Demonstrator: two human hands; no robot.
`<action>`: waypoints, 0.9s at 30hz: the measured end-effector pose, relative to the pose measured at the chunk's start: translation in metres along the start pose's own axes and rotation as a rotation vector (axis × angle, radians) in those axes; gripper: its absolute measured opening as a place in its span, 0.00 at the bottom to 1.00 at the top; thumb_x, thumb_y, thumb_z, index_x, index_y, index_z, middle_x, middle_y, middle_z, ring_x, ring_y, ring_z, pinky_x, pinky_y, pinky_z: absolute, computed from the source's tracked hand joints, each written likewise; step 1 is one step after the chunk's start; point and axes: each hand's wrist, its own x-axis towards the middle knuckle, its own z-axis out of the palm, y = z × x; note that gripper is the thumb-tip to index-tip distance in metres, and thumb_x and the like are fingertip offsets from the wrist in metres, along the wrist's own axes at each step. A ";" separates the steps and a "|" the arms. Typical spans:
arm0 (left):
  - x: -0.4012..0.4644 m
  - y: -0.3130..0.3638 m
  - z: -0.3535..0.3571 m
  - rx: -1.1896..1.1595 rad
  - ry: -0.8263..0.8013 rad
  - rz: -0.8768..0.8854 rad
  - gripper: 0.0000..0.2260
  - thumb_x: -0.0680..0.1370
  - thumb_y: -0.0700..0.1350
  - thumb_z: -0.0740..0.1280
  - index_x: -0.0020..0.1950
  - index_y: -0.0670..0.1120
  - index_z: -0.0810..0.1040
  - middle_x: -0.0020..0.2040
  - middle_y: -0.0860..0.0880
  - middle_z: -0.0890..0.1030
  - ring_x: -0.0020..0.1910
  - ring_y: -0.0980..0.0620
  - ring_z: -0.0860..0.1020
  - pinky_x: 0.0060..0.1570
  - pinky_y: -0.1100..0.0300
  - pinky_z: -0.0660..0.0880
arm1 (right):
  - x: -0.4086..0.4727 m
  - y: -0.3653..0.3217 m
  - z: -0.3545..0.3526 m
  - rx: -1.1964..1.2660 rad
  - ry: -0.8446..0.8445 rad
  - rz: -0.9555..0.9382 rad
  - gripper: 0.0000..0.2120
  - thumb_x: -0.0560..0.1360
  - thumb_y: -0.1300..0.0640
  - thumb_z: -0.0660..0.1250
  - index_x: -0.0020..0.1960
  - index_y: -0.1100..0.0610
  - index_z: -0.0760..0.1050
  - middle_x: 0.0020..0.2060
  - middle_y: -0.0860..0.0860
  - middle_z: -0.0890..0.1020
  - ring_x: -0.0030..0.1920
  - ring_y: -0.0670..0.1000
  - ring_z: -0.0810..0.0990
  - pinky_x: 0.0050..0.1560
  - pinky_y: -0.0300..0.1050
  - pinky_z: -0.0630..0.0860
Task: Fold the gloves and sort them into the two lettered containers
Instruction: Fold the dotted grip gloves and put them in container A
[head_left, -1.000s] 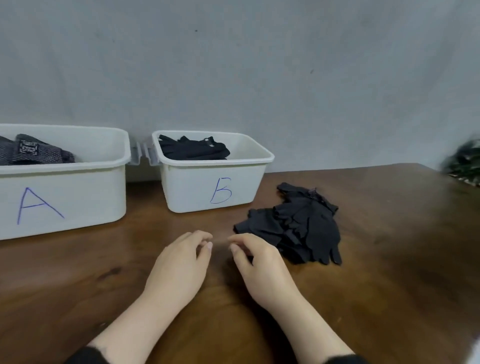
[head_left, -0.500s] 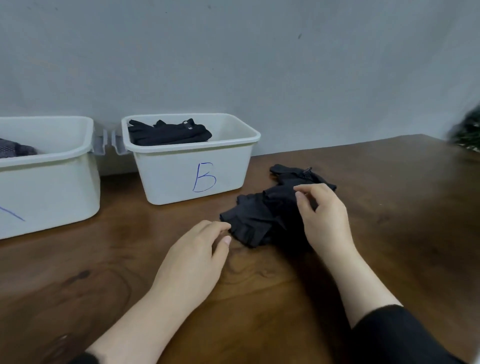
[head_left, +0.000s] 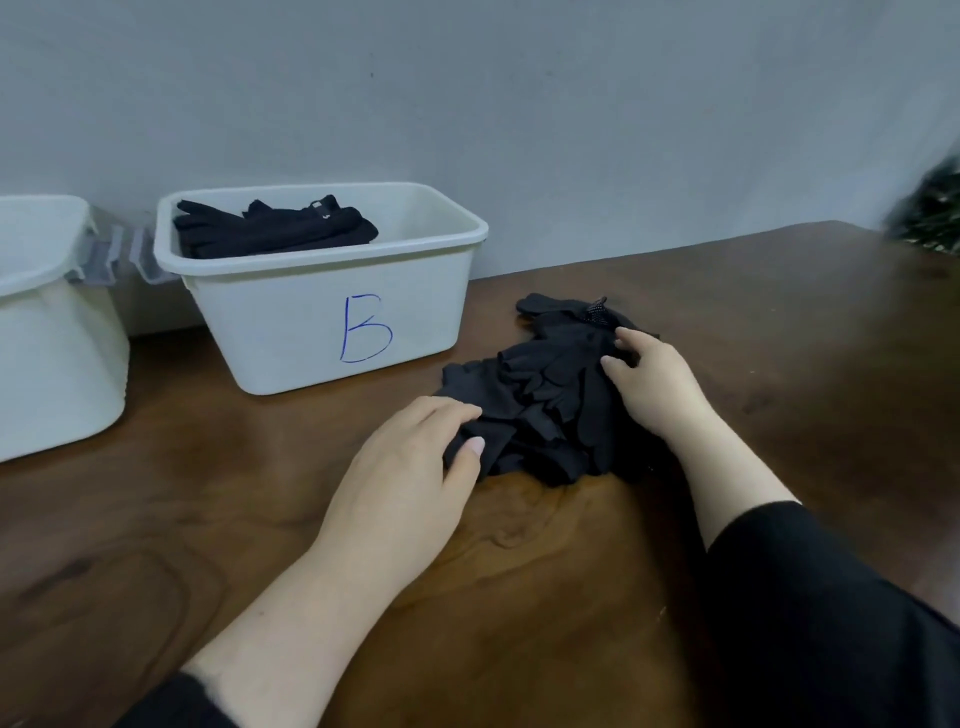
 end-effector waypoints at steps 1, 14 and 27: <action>0.001 0.000 0.001 0.008 -0.022 0.004 0.17 0.83 0.53 0.59 0.71 0.55 0.72 0.68 0.62 0.71 0.67 0.64 0.67 0.65 0.70 0.60 | 0.001 -0.001 0.000 -0.009 -0.011 -0.003 0.25 0.82 0.54 0.64 0.78 0.54 0.65 0.67 0.50 0.76 0.67 0.55 0.75 0.59 0.44 0.70; 0.000 0.001 0.005 0.120 -0.182 0.010 0.22 0.83 0.60 0.54 0.77 0.59 0.63 0.76 0.62 0.63 0.74 0.62 0.60 0.70 0.65 0.53 | -0.002 -0.003 -0.001 -0.066 0.141 -0.111 0.03 0.77 0.53 0.67 0.50 0.47 0.75 0.60 0.46 0.77 0.62 0.54 0.73 0.62 0.50 0.63; 0.000 0.002 0.001 -0.006 -0.056 0.031 0.22 0.82 0.60 0.55 0.75 0.57 0.68 0.73 0.61 0.69 0.72 0.61 0.65 0.72 0.63 0.58 | -0.054 -0.116 -0.110 0.094 0.048 -0.372 0.12 0.78 0.58 0.69 0.58 0.44 0.77 0.46 0.44 0.82 0.45 0.47 0.82 0.44 0.43 0.77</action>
